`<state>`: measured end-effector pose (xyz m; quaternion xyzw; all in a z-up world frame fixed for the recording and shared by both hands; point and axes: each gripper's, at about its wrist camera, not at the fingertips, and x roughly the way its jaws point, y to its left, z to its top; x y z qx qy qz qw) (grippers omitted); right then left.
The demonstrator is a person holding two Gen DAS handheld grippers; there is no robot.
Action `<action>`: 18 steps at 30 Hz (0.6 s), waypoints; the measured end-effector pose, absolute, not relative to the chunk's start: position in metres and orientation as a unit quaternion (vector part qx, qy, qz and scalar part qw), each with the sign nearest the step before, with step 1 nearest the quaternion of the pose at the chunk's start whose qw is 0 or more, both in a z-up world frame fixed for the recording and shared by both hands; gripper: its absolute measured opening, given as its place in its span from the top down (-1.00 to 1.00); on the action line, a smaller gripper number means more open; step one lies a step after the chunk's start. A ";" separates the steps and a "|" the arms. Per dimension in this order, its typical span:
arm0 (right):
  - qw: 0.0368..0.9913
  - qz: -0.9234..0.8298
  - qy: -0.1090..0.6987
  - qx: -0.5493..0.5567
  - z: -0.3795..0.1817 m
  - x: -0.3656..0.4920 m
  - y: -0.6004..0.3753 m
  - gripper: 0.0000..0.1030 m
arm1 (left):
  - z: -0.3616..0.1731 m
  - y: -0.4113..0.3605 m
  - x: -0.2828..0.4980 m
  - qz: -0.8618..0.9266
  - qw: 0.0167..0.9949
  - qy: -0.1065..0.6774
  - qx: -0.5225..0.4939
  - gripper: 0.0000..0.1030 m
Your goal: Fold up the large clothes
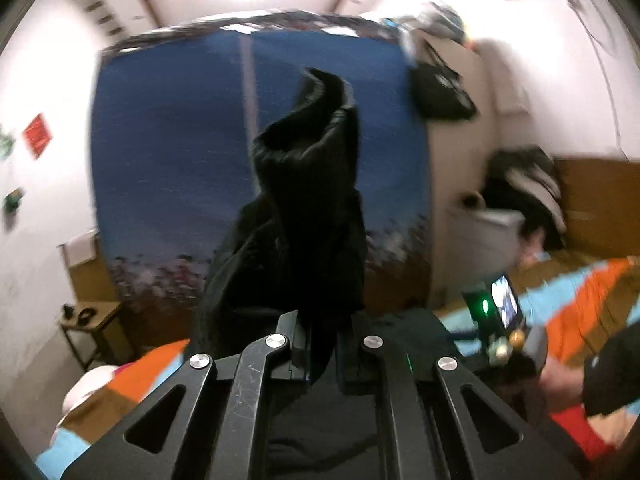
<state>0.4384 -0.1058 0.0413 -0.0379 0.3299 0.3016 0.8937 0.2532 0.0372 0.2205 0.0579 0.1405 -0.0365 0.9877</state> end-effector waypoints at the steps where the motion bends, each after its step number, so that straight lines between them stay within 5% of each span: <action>1: 0.895 0.297 0.330 -0.036 0.041 0.439 -0.115 -0.98 | 0.213 0.029 0.260 -0.047 0.986 0.152 0.056 0.88; 10: 0.901 0.230 0.367 0.033 0.018 0.465 -0.201 -0.98 | 0.115 -0.034 0.353 -0.113 0.955 0.274 -0.001 0.88; 18: 0.852 0.245 0.401 0.229 -0.014 0.482 -0.263 -0.98 | 0.049 -0.011 0.380 -0.166 0.907 0.373 -0.102 0.87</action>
